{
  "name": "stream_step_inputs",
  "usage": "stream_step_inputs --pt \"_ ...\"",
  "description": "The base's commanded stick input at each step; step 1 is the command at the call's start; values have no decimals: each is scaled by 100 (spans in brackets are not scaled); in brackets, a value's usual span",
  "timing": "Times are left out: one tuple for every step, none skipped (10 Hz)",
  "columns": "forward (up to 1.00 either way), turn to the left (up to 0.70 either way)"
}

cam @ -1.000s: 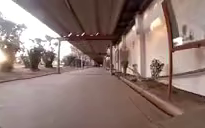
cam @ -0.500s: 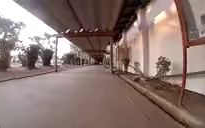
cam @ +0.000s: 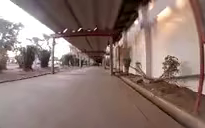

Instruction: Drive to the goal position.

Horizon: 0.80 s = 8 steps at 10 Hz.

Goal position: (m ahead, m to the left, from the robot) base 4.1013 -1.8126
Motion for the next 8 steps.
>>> stream_step_inputs --pt "70 0" --pt "70 0" --pt "70 0" --pt "70 0" --pt "70 0" --pt "70 0" --pt "70 0" --pt "70 0"
